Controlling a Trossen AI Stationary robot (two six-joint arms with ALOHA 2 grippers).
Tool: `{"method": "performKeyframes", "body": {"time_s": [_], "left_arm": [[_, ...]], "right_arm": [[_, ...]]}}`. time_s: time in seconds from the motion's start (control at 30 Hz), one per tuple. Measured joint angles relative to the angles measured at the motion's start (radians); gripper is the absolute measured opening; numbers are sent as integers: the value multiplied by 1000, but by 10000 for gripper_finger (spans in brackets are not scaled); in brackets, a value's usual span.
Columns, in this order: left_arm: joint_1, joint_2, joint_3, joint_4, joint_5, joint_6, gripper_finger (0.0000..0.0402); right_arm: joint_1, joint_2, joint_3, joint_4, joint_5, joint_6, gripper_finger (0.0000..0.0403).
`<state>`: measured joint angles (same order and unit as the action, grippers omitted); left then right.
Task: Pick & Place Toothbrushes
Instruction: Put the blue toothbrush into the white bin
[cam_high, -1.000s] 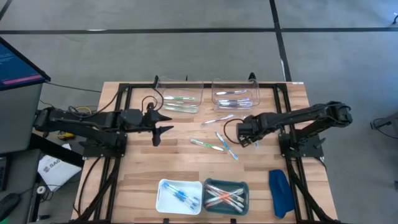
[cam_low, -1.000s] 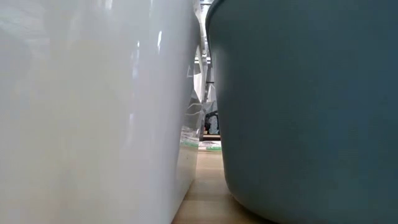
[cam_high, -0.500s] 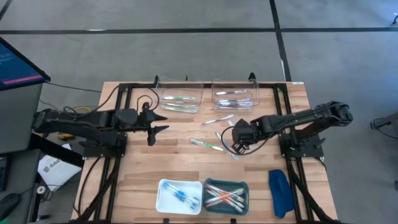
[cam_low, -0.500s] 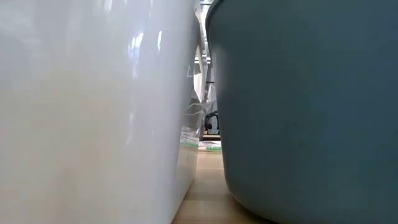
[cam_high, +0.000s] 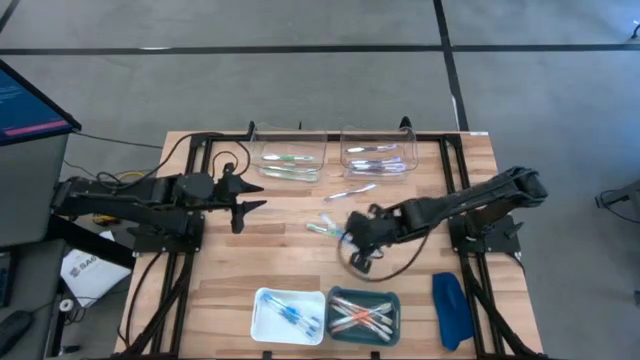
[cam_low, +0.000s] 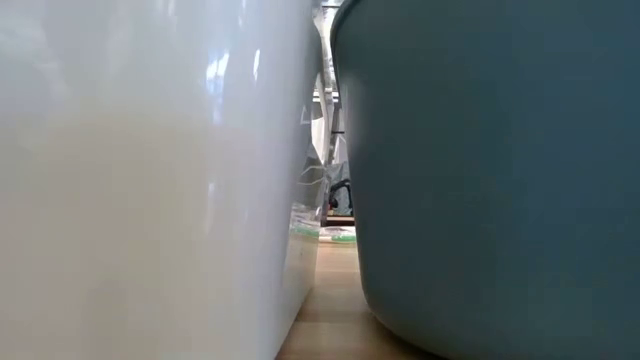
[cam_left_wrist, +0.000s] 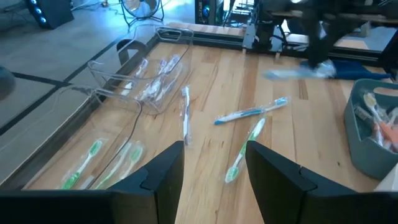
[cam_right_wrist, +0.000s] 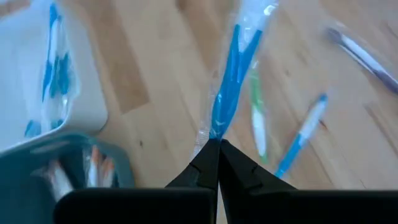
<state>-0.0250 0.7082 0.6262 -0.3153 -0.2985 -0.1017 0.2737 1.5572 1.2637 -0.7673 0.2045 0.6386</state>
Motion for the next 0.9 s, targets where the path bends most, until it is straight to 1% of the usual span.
{"method": "performKeyframes", "body": {"time_s": [0.1, 0.2, 0.3, 0.43, 0.53, 0.6, 0.7, 0.8, 0.9], "left_arm": [[0, -2, 0, -8, 0, 0, 168], [0, -5, 0, -14, 0, 0, 168], [0, -14, 0, -19, 0, 0, 168], [0, -39, 0, -50, -12, 0, 168], [0, -63, -1, -67, -16, 0, 168], [0, -79, -1, -78, -16, 0, 168], [0, -97, -1, -76, -16, -7, 168], [0, -101, 0, -77, -16, -7, 168], [0, -100, -1, -78, -16, -7, 168]], "right_arm": [[23, 125, 152, -11, -27, -59, 0], [48, 260, 336, -82, -39, -120, 0], [82, 386, 533, -196, -45, -193, 0], [131, 529, 773, -305, -49, -325, 0], [157, 621, 913, -332, -54, -373, 0], [167, 678, 996, -332, -89, -379, 0], [179, 750, 1093, -331, -156, -432, 0], [185, 772, 1069, -275, -218, -548, 0], [185, 804, 1075, -259, -241, -586, 0]]}}
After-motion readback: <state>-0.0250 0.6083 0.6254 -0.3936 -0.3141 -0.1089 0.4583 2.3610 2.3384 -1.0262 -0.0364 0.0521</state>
